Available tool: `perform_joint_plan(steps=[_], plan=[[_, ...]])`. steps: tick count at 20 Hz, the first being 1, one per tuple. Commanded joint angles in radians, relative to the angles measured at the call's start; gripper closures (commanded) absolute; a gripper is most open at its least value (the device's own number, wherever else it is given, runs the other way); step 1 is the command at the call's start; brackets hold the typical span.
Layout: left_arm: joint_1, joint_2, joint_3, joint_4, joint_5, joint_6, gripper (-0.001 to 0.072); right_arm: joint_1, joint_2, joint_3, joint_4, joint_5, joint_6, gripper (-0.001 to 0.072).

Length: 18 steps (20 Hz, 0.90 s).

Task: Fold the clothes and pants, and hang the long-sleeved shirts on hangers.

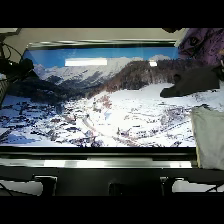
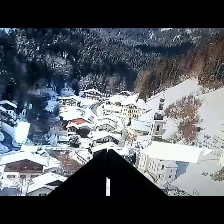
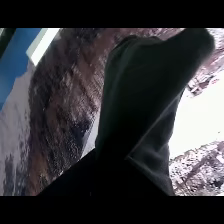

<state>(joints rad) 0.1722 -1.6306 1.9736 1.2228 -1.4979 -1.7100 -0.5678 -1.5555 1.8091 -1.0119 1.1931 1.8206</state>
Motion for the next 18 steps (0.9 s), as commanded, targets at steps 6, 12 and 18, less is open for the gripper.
perform_joint_plan(steps=[6, 12, 18], plan=[[0.000, -0.001, 0.000, -0.004, -0.013, 0.000, 0.0692, -0.058, 0.097, 0.003, -0.340, 0.032, 0.302, 0.0683], [0.000, -0.001, 0.000, -0.019, -0.014, 0.000, 0.0692, -0.058, 0.149, 0.003, -0.468, 0.166, 0.376, 0.0683], [0.000, -0.001, 0.000, -0.026, -0.014, 0.000, 0.0692, -0.058, 0.151, 0.003, -0.590, 0.395, 0.362, 0.0683]])
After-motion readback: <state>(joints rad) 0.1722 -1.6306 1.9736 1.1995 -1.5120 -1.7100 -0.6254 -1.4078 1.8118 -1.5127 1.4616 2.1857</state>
